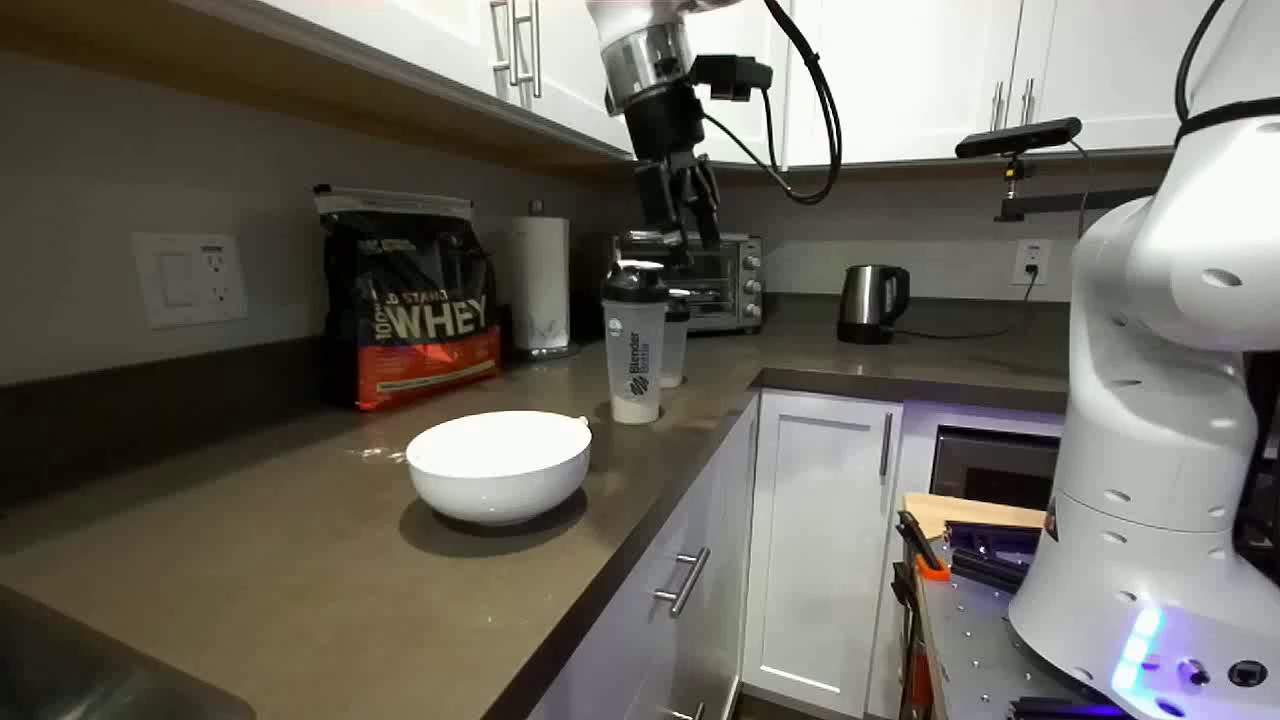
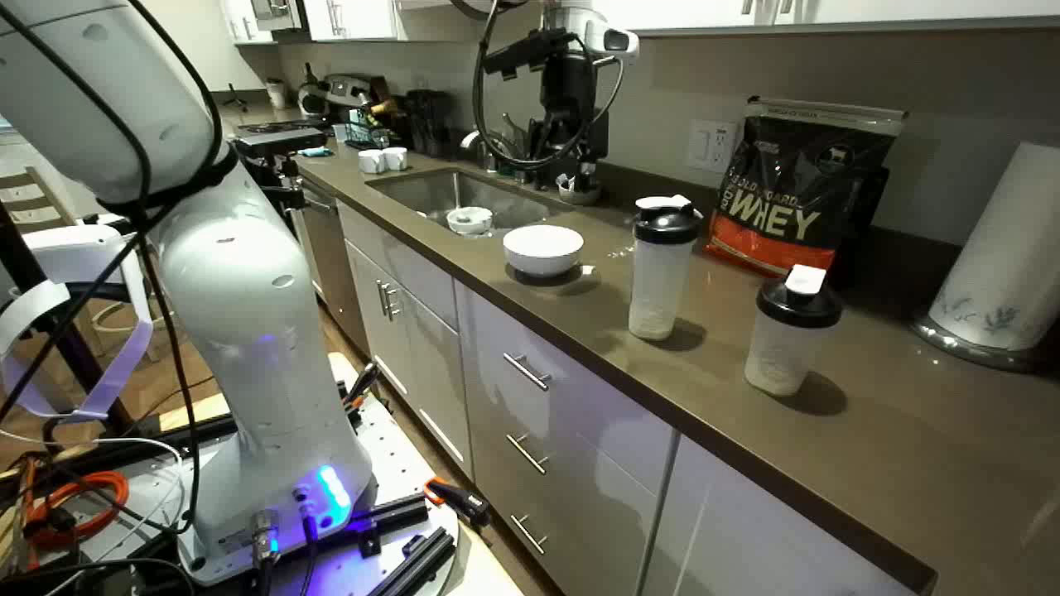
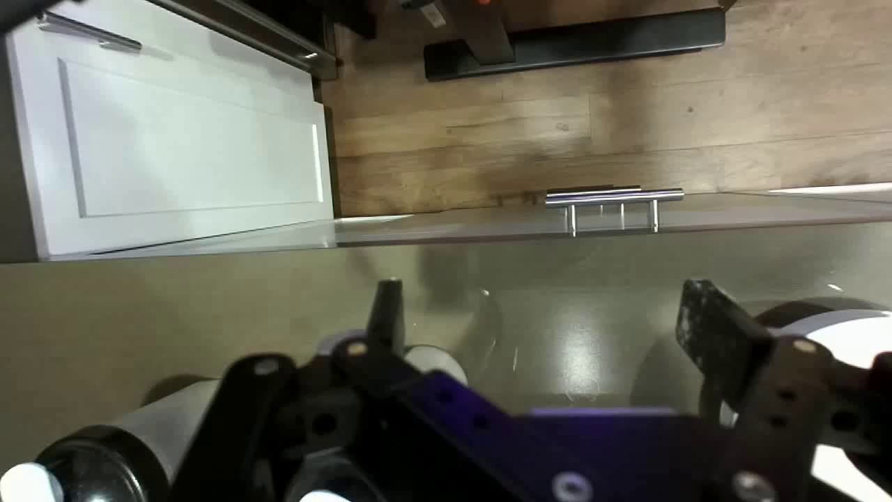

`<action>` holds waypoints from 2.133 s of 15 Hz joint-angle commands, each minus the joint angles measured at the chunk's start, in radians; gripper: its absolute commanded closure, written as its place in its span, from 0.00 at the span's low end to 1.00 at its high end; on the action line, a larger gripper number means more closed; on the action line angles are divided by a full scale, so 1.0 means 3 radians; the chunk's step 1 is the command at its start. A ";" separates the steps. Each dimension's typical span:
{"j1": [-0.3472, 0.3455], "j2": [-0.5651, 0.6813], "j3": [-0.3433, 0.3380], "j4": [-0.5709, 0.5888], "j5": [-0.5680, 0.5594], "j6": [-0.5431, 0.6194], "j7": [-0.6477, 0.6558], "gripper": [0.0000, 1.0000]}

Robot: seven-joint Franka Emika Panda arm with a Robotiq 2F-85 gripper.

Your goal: Get the lid from the transparent bottle on the left and place it on the table

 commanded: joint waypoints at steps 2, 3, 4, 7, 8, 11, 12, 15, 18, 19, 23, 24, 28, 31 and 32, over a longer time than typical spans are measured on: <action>0.0052 0.0003 -0.0046 0.0006 -0.0011 -0.0009 0.0012 0.00; 0.0052 0.0003 -0.0046 0.0006 -0.0011 -0.0009 0.0012 0.00; 0.0052 0.0003 -0.0046 0.0006 -0.0011 -0.0009 0.0012 0.00; 0.0052 0.0003 -0.0046 0.0006 -0.0011 -0.0009 0.0012 0.00; 0.0052 0.0003 -0.0046 0.0006 -0.0011 -0.0009 0.0012 0.00; 0.0026 0.0033 -0.0068 0.0054 -0.0002 0.0018 0.0052 0.00; 0.0005 0.0059 -0.0096 0.0097 -0.0003 0.0040 0.0057 0.00; -0.0074 0.0082 -0.0234 0.0224 0.0020 0.0158 0.0143 0.00; -0.0138 0.0073 -0.0390 0.0311 0.0154 0.0241 0.0231 0.00; -0.0149 0.0069 -0.0423 0.0320 0.0217 0.0249 0.0262 0.00; -0.0157 0.0018 -0.0467 0.0294 0.0488 0.0230 0.0430 0.00; -0.0154 0.0005 -0.0456 0.0258 0.0522 0.0311 0.0475 0.00; -0.0169 0.0047 -0.0456 0.0217 0.0520 0.0653 0.0494 0.00; -0.0175 0.0060 -0.0480 0.0162 0.0533 0.0927 0.0460 0.00; -0.0172 0.0062 -0.0485 0.0127 0.0536 0.1014 0.0439 0.00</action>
